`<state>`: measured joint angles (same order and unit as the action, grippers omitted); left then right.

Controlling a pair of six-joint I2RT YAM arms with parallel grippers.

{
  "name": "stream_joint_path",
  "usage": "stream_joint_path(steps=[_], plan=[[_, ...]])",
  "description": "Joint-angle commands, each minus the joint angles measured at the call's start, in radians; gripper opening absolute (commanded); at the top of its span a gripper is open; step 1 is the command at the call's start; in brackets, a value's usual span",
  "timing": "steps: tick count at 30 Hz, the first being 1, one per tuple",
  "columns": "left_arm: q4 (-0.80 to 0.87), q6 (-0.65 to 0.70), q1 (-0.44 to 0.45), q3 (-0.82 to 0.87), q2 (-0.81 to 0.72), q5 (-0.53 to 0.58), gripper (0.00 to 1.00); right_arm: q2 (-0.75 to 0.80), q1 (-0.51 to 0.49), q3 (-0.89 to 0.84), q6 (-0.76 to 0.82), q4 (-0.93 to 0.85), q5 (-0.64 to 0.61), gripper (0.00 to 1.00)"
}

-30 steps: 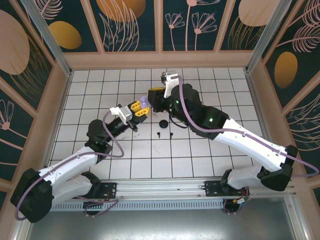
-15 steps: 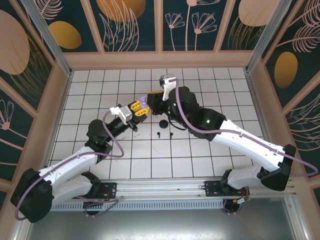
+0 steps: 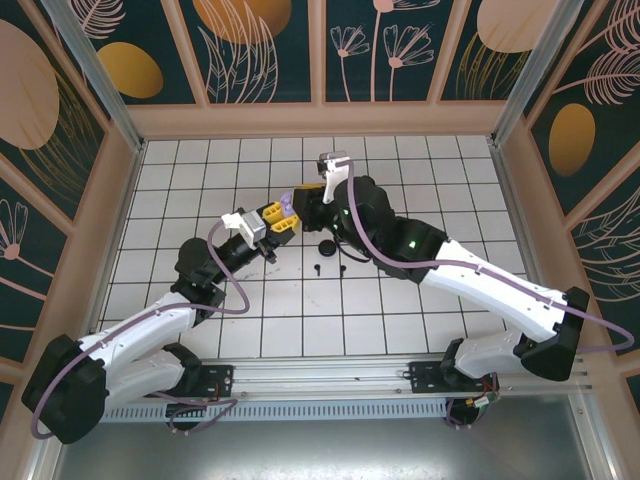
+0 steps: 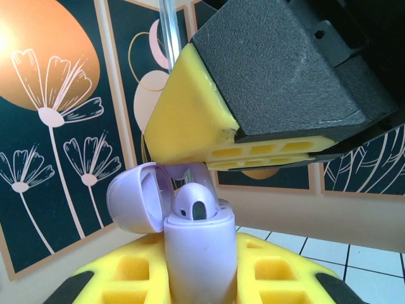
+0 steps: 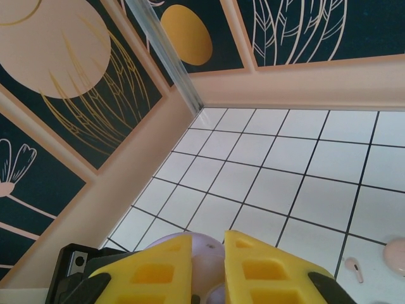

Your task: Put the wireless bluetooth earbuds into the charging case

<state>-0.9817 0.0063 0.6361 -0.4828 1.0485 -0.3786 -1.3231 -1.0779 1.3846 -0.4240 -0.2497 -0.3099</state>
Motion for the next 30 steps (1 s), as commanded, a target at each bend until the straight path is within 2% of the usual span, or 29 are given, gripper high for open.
stream_joint_path(steps=[1, 13, 15, 19, 22, 26, 30], plan=[[-0.043, 0.003, 0.006, -0.034, -0.001, -0.006, 0.0, -0.029, -0.038, -0.017, 0.019, -0.012, -0.009, 0.16], [-0.041, 0.002, 0.007, -0.038, 0.003, 0.0, 0.0, -0.024, -0.075, -0.043, 0.002, -0.028, -0.053, 0.16], [-0.043, -0.002, 0.006, -0.039, 0.006, -0.003, 0.0, -0.019, -0.074, -0.043, -0.011, -0.024, -0.062, 0.25], [-0.043, -0.005, 0.006, -0.037, 0.01, -0.007, 0.0, -0.009, -0.068, 0.001, -0.034, -0.039, -0.12, 0.5], [-0.043, -0.006, 0.005, -0.037, 0.013, -0.006, 0.0, 0.02, -0.055, 0.029, -0.041, -0.024, -0.144, 0.61], [-0.044, -0.014, 0.006, -0.035, 0.016, -0.008, 0.0, 0.074, -0.029, 0.055, -0.048, -0.008, -0.141, 0.67], [-0.048, -0.023, 0.005, -0.028, 0.019, -0.015, 0.0, 0.084, 0.032, 0.082, -0.074, -0.045, -0.05, 0.67]])
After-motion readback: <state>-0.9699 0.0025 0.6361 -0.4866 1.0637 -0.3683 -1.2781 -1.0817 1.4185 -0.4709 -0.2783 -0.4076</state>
